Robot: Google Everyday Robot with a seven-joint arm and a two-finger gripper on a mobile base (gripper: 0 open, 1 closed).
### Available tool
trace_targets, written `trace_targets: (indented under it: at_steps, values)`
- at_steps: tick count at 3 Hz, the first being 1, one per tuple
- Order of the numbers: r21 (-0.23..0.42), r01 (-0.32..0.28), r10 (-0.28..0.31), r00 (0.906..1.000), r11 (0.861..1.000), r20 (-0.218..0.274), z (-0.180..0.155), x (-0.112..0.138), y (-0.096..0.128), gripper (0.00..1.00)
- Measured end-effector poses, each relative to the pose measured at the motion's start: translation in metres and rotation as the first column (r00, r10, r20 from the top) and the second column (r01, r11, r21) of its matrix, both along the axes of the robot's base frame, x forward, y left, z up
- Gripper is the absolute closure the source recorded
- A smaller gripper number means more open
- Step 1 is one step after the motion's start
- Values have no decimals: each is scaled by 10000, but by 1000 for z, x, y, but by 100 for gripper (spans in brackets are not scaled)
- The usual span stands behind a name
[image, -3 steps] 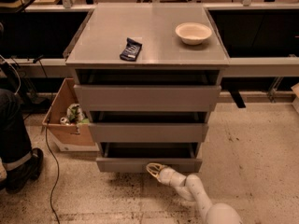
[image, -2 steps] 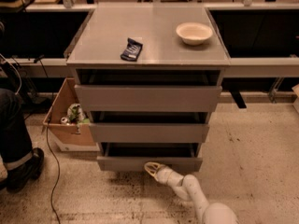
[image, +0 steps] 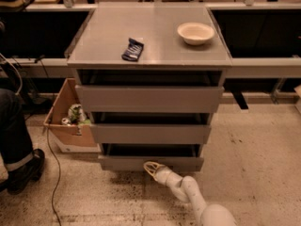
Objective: Close bottom drawer
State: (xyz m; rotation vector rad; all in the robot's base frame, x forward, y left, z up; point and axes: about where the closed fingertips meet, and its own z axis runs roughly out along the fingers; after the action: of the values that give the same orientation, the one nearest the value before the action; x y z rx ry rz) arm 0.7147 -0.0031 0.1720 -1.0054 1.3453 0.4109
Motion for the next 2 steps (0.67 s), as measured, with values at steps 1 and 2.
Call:
trace_targets:
  at_steps: [1, 2]
  values:
    - [0, 1, -1, 10000, 10000, 0, 0, 0, 0, 100]
    - [329, 433, -440, 9988, 9985, 222, 0, 10, 11, 100]
